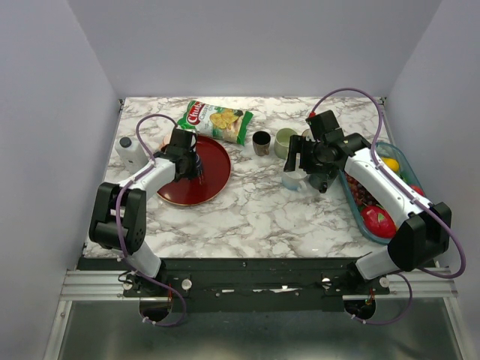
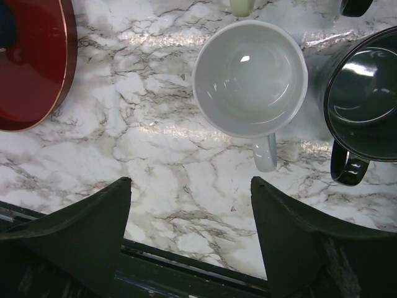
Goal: Turn the mug right side up
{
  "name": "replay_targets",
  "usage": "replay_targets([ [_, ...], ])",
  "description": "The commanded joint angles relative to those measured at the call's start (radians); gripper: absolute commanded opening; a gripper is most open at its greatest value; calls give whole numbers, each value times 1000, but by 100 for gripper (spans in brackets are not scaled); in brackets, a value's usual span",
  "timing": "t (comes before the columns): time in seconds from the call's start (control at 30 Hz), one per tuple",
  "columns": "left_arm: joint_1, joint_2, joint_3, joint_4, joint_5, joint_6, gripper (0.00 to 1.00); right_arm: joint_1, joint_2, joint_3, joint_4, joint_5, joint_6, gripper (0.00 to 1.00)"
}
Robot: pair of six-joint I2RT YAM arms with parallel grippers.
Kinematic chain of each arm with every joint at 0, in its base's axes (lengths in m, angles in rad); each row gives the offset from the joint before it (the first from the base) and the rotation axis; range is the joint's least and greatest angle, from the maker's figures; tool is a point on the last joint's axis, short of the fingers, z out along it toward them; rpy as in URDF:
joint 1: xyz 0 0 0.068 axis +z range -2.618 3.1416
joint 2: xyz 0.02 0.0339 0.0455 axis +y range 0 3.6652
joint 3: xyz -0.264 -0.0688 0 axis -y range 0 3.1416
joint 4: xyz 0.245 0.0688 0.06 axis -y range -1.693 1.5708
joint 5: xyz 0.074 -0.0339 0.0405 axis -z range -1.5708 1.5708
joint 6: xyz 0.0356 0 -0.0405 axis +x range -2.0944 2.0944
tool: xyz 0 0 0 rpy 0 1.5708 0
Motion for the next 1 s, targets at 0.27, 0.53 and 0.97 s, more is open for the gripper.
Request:
replay_targets([
  [0.27,-5,28,14,46,-31,-4,17,5,-3,-9,12,-12,1,80],
  [0.53,-16,-38,28,35,-8,-9,0,5,-16,-2,18,-23,4,80],
  [0.97,-22,-332,97,151,381,-271,0,5,-69,47,246,-354,37,84],
])
